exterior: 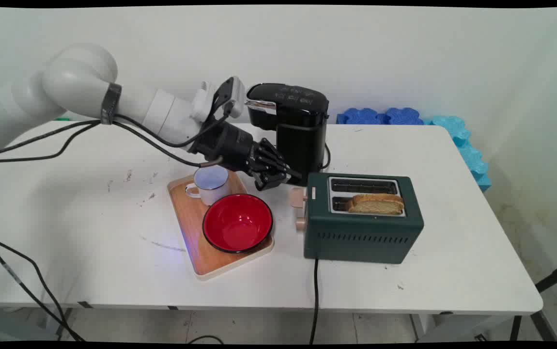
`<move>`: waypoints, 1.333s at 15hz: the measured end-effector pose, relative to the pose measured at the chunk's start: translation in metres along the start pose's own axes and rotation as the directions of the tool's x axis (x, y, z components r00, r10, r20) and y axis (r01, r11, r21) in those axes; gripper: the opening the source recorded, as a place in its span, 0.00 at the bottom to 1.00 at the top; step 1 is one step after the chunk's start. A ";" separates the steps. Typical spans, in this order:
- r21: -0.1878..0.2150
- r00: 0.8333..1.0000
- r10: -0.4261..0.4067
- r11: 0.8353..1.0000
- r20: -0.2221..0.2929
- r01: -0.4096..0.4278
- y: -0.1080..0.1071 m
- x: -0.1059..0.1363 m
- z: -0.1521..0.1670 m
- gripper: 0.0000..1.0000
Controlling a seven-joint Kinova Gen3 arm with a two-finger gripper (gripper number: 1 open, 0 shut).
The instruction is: Press the toaster switch
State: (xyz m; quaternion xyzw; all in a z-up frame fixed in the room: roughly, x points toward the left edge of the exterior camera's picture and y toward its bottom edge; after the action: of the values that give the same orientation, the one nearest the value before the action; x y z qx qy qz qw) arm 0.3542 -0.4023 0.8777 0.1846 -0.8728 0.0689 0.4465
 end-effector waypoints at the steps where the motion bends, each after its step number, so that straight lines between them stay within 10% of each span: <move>1: -0.002 1.000 -0.001 1.000 0.003 0.001 0.001 -0.001 0.002 0.00; 20: -0.001 0.997 0.033 0.999 0.065 -0.033 0.007 -0.028 0.038 0.00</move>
State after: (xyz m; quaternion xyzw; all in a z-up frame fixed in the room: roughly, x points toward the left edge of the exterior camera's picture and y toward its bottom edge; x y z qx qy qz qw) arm 0.3373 -0.3991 0.8330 0.1724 -0.8898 0.0704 0.4165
